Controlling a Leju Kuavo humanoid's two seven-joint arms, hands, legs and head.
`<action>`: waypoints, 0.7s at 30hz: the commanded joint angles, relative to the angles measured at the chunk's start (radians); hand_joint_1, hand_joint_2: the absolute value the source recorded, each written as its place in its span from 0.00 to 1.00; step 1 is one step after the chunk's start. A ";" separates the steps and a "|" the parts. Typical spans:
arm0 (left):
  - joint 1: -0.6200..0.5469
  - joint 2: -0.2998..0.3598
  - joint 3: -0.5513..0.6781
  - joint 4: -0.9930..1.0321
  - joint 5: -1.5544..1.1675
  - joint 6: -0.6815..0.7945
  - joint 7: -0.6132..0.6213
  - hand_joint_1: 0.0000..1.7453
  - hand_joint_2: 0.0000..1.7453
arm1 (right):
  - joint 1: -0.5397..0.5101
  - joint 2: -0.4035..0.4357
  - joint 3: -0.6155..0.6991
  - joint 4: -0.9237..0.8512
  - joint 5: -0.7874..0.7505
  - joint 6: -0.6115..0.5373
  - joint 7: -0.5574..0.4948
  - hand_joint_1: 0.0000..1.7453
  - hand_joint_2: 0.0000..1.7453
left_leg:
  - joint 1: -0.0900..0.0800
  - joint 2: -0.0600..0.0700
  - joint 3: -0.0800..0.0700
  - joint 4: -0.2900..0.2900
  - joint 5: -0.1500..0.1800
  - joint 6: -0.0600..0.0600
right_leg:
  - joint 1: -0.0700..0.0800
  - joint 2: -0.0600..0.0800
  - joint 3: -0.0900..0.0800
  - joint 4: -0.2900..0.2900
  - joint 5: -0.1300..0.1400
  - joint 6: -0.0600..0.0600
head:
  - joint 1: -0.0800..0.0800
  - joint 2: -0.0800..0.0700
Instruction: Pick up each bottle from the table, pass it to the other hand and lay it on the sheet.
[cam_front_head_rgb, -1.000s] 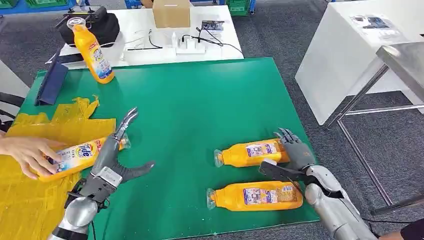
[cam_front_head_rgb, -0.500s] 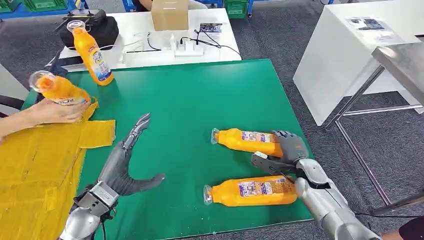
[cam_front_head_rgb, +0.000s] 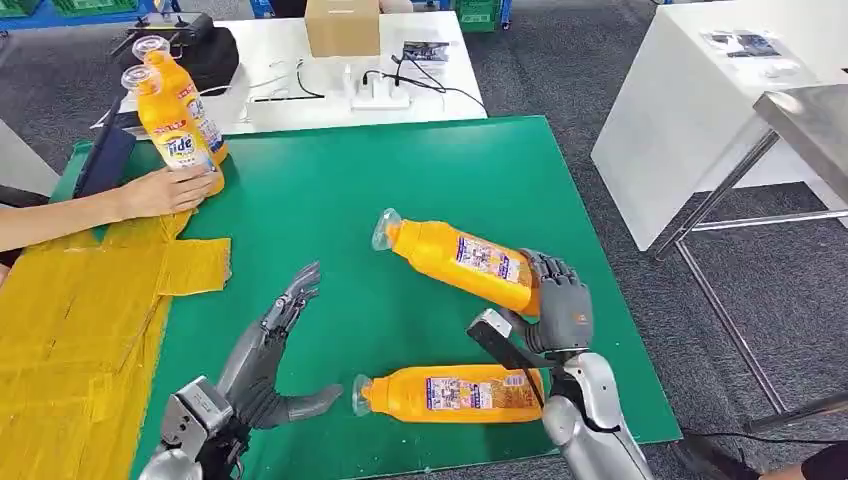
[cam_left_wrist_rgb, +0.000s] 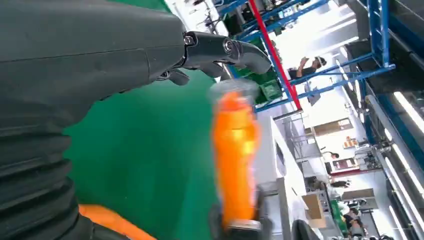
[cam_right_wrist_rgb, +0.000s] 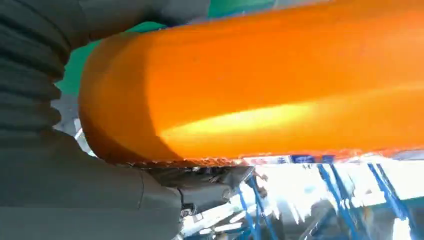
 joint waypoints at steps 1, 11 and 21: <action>-0.004 -0.042 0.044 0.101 0.211 -0.029 0.139 0.00 1.00 | 0.157 0.152 -0.027 -0.408 -0.216 -0.093 -0.177 1.00 1.00 | -0.001 0.001 0.002 0.002 -0.003 0.001 | 0.000 -0.001 0.003 0.001 -0.003 -0.002 | 0.000 0.000; -0.026 -0.043 0.043 0.140 0.327 -0.020 0.184 0.00 1.00 | 0.145 0.121 0.177 -0.386 -0.364 0.038 -0.241 1.00 1.00 | 0.000 0.002 0.000 0.000 -0.002 0.000 | 0.000 0.000 0.000 -0.001 -0.001 -0.002 | 0.000 0.000; -0.099 -0.053 -0.004 0.167 0.399 -0.024 0.191 0.00 1.00 | 0.038 0.150 0.355 -0.057 -0.374 0.192 -0.234 1.00 1.00 | 0.001 0.004 0.001 -0.001 -0.002 -0.001 | 0.001 0.002 0.001 -0.003 0.000 -0.003 | 0.000 0.000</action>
